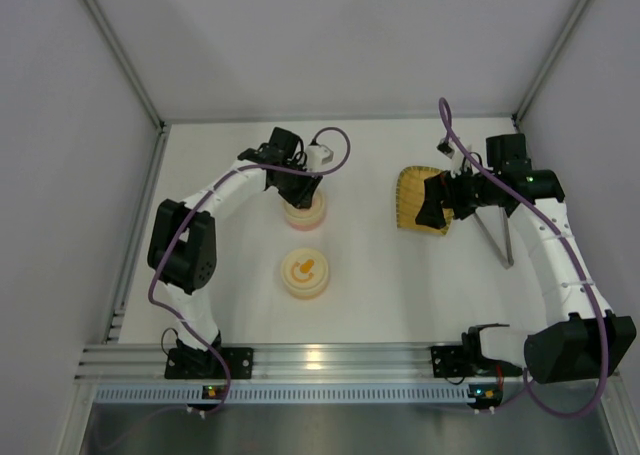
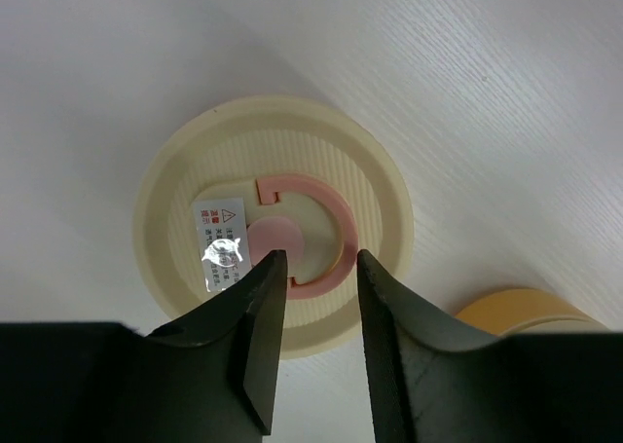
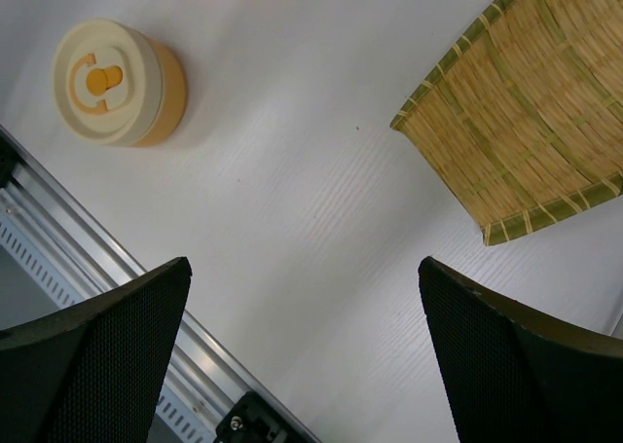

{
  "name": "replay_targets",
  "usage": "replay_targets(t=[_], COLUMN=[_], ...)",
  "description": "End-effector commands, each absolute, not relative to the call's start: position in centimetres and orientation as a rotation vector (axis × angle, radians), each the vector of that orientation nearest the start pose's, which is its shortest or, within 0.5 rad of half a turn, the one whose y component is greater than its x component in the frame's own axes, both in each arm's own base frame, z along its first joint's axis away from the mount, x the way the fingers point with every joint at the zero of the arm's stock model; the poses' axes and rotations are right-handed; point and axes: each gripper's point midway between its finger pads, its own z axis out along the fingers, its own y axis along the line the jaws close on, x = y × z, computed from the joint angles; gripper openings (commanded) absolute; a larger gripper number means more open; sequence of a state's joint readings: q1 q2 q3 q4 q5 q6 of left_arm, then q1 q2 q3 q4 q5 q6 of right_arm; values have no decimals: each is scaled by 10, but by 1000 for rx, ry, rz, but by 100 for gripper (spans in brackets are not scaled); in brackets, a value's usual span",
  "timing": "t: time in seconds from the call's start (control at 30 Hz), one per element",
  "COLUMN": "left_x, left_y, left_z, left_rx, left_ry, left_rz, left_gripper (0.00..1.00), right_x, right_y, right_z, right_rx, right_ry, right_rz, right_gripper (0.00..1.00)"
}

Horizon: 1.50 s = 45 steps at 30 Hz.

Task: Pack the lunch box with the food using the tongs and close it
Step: Close the box lid on the packing box, then move the packing box to the center of the board.

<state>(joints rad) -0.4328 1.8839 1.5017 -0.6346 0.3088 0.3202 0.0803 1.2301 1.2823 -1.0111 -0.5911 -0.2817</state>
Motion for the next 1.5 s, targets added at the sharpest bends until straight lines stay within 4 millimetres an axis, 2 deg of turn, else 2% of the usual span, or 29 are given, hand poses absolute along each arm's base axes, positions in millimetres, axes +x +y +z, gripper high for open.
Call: replay_targets(t=[0.0,0.17,0.3,0.33,0.37,0.4,0.43,0.5,0.77,1.0,1.17,1.47], left_x=[394,405,411,414,415,415,415,414,406,391,383,373], left_y=[-229,-231,-229,-228,-227,-226,-226,-226,-222,-206,-201,-198], left_z=[118,150,161,160,159,157,154,143,108,51,30,15], left_rx=[1025,984,956,948,941,942,942,945,951,990,1004,1033], left_ry=[2292,2228,2240,2244,2249,2259,2265,2298,2394,2524,2556,2580], left_rz=[-431,-407,-380,-364,-359,-358,-356,-354,-354,-267,-239,-183], left_gripper=[41,45,53,59,71,75,89,98,97,92,90,86], right_x=[266,265,265,265,264,264,264,264,265,266,268,268], right_y=[108,108,108,108,108,108,108,108,108,108,108,108], right_z=[235,235,236,236,235,235,235,234,233,230,229,231], right_rx=[-639,-640,-642,-642,-641,-641,-643,-644,-644,-644,-645,-645], right_ry=[2282,2279,2277,2275,2277,2275,2276,2278,2282,2292,2294,2293], right_rz=[655,654,655,654,657,657,656,657,656,661,660,665], right_gripper=[99,99,99,99,99,99,99,99,99,99,99,99])
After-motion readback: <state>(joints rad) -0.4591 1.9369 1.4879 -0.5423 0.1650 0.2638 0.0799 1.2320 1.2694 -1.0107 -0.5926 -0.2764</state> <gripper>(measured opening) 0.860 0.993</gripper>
